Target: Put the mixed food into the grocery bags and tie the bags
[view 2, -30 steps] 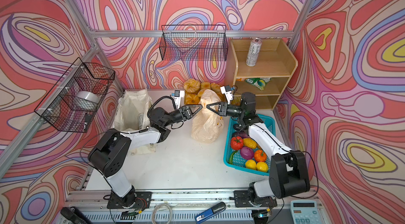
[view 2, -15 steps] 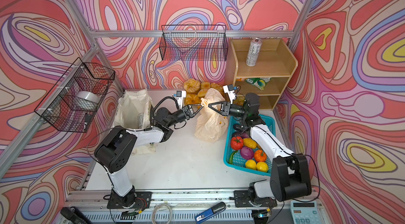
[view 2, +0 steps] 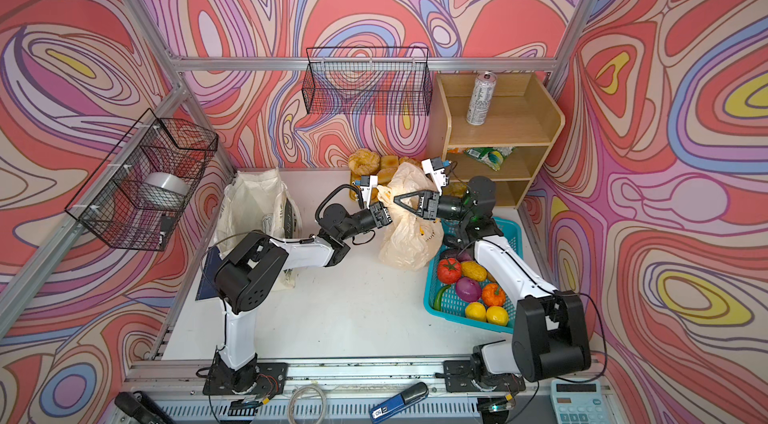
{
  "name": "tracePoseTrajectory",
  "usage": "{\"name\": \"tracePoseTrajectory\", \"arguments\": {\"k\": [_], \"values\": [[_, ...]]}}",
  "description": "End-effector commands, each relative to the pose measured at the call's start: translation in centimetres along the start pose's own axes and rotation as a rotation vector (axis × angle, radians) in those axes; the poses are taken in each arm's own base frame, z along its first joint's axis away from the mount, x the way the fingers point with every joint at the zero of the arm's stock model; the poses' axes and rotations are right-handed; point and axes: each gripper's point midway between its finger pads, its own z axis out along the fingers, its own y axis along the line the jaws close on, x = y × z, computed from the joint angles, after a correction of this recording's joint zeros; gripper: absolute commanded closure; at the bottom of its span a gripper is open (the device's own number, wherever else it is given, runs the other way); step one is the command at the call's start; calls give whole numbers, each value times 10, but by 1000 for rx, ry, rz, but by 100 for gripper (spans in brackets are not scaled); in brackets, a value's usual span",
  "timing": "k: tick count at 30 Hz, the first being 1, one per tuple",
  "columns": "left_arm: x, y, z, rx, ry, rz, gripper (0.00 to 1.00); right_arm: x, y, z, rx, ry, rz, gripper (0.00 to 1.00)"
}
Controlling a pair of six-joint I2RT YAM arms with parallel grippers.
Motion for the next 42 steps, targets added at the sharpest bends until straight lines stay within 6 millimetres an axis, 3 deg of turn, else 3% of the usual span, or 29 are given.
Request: {"name": "tracePoseTrajectory", "arguments": {"k": [1, 6, 11, 16, 23, 28, 42], "values": [[-29, -18, -25, 8, -81, 99, 86, 1, -3, -1, 32, -6, -21, 100], [-42, -36, -55, -1, -97, 157, 74, -3, -10, -2, 55, -26, -19, 100], [-49, -63, -60, 43, -95, 201, 72, -5, -12, -2, 58, -30, -15, 100], [-67, -69, -75, 14, -167, 226, 71, -4, -11, -2, 61, -35, -15, 100], [-58, -67, -61, 48, -112, 194, 69, -6, -9, -3, 60, -41, -19, 100], [-47, -80, -52, 90, -73, 212, 67, -8, -10, -2, 62, -43, -19, 100], [-55, -97, -54, 108, -106, 240, 62, -5, -14, -2, 65, -43, -9, 100]]}}
